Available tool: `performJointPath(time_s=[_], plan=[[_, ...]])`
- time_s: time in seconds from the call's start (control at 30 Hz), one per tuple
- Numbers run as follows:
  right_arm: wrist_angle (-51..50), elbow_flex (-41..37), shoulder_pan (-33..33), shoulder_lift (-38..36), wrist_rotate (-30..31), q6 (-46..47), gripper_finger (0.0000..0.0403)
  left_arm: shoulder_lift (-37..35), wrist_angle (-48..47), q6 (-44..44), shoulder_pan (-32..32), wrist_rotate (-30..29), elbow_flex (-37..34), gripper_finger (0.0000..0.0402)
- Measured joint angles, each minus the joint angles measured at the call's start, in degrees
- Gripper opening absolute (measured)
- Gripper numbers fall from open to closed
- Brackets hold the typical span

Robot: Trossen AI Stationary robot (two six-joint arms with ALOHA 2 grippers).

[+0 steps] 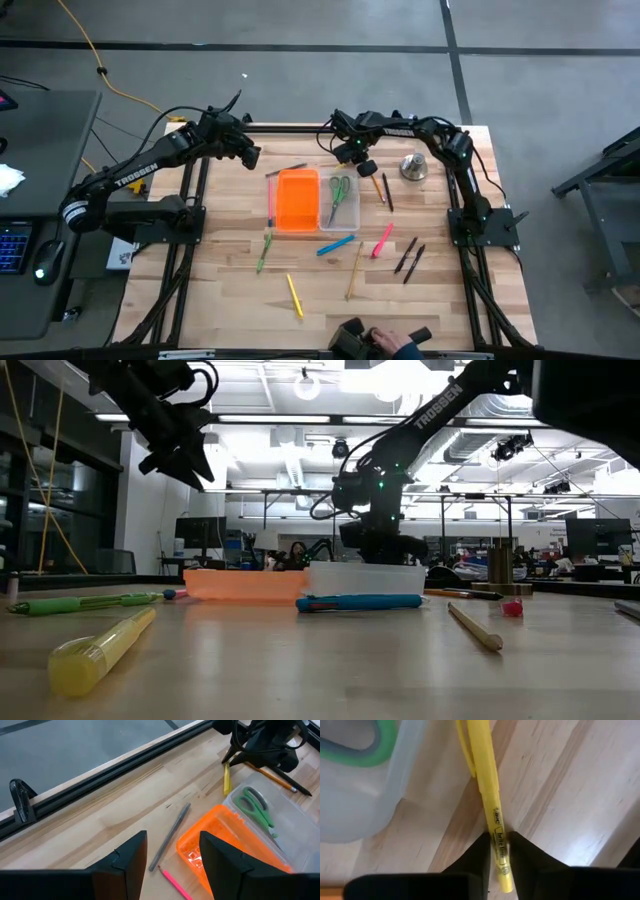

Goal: Pick & place school supplies into a supply box
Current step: Put the yellow pen into the supply box

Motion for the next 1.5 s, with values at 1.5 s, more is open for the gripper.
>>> performJointPath(time_s=[1.5], plan=[[-22.78, 25.11, -0.73, 0.18, -1.17, 17.53, 0.0003, -1.44, -4.05, -0.67, 0.03, -0.96, -8.63, 0.0209]])
